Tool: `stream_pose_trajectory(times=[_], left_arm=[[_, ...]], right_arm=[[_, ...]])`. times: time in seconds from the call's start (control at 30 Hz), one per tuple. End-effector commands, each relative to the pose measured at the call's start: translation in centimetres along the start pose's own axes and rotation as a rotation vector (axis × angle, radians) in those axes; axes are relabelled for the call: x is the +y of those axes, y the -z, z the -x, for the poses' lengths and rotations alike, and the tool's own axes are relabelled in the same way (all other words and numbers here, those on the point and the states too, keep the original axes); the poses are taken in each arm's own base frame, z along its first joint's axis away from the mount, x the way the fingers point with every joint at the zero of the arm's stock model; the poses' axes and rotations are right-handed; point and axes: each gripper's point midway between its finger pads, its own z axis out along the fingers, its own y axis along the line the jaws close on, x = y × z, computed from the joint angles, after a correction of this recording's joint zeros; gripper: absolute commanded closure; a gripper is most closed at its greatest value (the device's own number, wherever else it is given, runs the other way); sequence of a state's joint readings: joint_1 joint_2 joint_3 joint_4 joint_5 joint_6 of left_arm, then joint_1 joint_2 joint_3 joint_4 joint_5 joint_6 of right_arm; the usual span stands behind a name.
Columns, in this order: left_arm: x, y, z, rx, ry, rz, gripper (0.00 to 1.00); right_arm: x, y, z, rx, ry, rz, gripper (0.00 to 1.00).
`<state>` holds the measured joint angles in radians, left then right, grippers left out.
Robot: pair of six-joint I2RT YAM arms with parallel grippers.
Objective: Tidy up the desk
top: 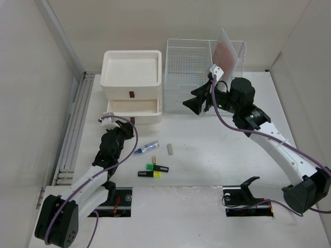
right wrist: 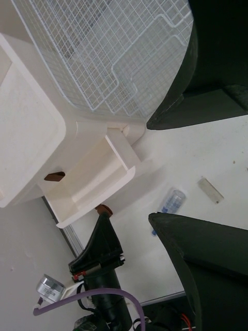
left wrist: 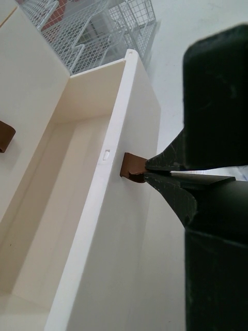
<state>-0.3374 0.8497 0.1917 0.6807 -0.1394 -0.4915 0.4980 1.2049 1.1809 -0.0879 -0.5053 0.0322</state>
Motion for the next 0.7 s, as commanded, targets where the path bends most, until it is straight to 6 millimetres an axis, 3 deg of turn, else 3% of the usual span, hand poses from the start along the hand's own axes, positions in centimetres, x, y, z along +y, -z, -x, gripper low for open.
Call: stream_pose_trajectory(times=[0.0, 0.17, 0.2, 0.23, 0.3, 0.37, 0.43, 0.67], left_arm=[[0.7, 0.9, -1.4, 0.030, 0.005, 0.010, 1.00], [0.7, 1.1, -1.3, 0.028, -0.004, 0.009, 1.00], [0.9, 1.0, -1.5, 0.035, -0.005, 0.013, 0.95], [0.6, 0.9, -1.1, 0.027, -0.004, 0.008, 0.83], [0.6, 0.7, -1.2, 0.036, -0.005, 0.013, 0.74], [0.4, 0.5, -1.3, 0.046, -0.006, 0.009, 0.54], [0.3, 0.3, -1.2, 0.048, -0.007, 0.010, 0.43], [-0.9, 1.1, -0.6, 0.035, 0.011, -0.048, 0.33]], right_arm=[[0.1, 0.1, 1.8, -0.063, 0.023, 0.008, 0.30], [0.0, -0.2, 1.7, -0.063, 0.023, 0.008, 0.30], [0.0, -0.2, 1.7, -0.063, 0.023, 0.008, 0.30], [0.0, -0.2, 1.7, -0.063, 0.023, 0.008, 0.30], [0.0, -0.2, 1.7, -0.063, 0.023, 0.008, 0.30], [0.0, -0.2, 1.7, -0.063, 0.023, 0.008, 0.30], [0.0, -0.2, 1.7, -0.063, 0.023, 0.008, 0.30], [0.3, -0.4, 1.3, -0.053, 0.045, 0.039, 0.29]])
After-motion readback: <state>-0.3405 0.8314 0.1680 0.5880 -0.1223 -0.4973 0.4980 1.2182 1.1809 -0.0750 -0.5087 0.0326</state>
